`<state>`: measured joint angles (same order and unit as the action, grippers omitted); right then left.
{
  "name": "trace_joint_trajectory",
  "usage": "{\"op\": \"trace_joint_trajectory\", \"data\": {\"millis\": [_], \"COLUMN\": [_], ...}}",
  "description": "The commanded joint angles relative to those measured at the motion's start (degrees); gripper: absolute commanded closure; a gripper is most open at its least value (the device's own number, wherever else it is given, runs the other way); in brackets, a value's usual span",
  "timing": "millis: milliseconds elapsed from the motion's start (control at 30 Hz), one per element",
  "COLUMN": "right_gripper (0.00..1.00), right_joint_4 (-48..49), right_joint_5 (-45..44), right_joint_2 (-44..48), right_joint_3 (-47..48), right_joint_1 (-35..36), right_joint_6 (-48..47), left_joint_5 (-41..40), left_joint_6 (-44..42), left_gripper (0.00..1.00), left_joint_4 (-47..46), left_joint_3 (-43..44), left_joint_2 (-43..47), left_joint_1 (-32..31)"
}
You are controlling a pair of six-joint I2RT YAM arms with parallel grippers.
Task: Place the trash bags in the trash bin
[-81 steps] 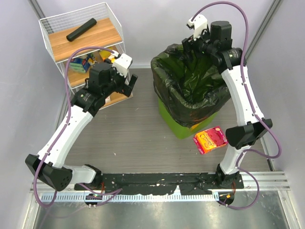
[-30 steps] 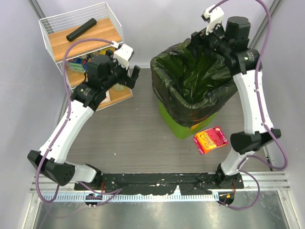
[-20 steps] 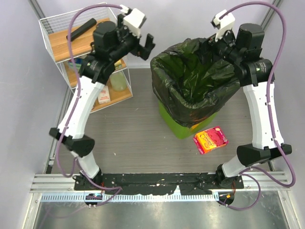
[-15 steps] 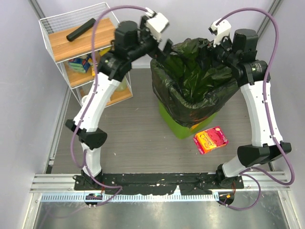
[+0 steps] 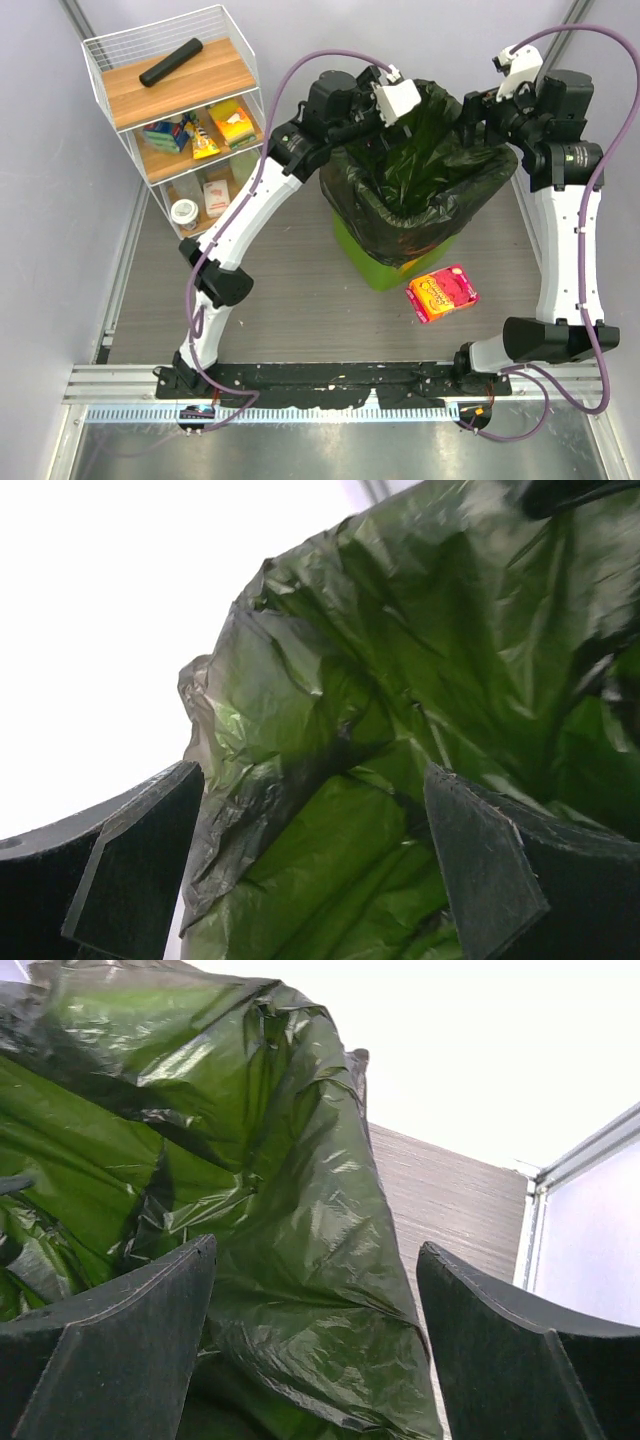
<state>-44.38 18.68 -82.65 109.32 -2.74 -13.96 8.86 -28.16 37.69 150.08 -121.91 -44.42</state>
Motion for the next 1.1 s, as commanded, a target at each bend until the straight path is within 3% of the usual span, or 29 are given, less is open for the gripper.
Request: {"op": "trace_joint_trajectory", "data": {"millis": [0, 300, 567, 1067], "right_gripper": [0.15, 0.15, 0.15, 0.15], "right_joint_4": [1.3, 0.4, 0.3, -2.0], "right_joint_5": [3.5, 4.3, 4.9, 6.9], "right_joint_2": [1.8, 1.7, 1.3, -0.5], "right_joint_3": [-0.6, -1.7, -2.0, 1.7], "right_joint_1": [0.0, -0.2, -0.3, -0.3], "right_joint_6": [0.7, 0.1, 0.3, -0.4], "left_joint_5": [-5.3, -6.6, -1.4, 4.7], "left_joint_6": [-6.9, -8.8, -4.2, 0.6], "left_gripper": [0.05, 0.06, 0.08, 0.27], "left_joint_4": [-5.1, -8.3, -5.3, 3.9], "left_joint_3": [2.2, 4.3, 4.7, 3.1], "left_joint_2": [-2.3, -5.5, -6.0, -4.4], "left_joint_1": [1.0, 4.0, 7.5, 8.1]}}
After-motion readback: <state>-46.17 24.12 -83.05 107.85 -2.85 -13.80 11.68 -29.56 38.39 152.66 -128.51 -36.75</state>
